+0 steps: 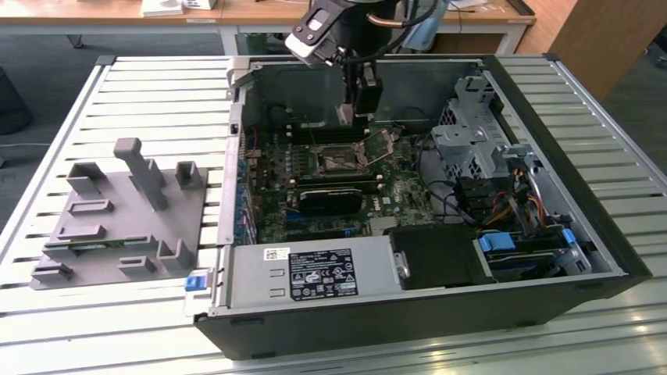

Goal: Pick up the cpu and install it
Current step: 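Place the cpu into insertion slot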

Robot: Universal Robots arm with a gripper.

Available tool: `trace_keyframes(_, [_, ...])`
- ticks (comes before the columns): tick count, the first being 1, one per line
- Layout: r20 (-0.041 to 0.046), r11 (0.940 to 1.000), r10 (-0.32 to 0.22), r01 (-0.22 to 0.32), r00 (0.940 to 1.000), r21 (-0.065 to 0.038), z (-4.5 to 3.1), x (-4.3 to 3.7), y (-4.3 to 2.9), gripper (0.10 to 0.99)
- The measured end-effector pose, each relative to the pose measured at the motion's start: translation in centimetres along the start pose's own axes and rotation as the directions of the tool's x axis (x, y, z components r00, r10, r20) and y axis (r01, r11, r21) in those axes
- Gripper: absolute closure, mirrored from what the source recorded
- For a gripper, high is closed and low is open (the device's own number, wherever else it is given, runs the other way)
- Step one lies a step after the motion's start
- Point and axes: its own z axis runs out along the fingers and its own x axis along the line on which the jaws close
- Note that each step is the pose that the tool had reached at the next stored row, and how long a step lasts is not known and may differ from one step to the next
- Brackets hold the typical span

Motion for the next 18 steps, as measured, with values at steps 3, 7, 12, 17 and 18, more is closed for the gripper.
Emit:
trace_keyframes(3, [0.0015, 1.0, 0.001, -0.001, 1.0, 0.0, 0.32, 0.08, -0.03, 0.545])
trace_keyframes(7, [0.0046, 0.9999, 0.017, -0.017, 0.9998, 0.0, 0.57, 0.1, -0.21, 0.545])
trace_keyframes(12, [0.0051, 0.9996, 0.027, -0.027, 0.9996, 0.0, 0.72, 0.1, -0.23, 0.545])
trace_keyframes(17, [0.0063, 0.9996, 0.027, -0.027, 0.9996, 0.0, 0.88, 0.1, -0.24, 0.545])
trace_keyframes(18, [0.0061, 0.9996, 0.027, -0.027, 0.9996, 0.0, 0.92, 0.1, -0.24, 0.545])
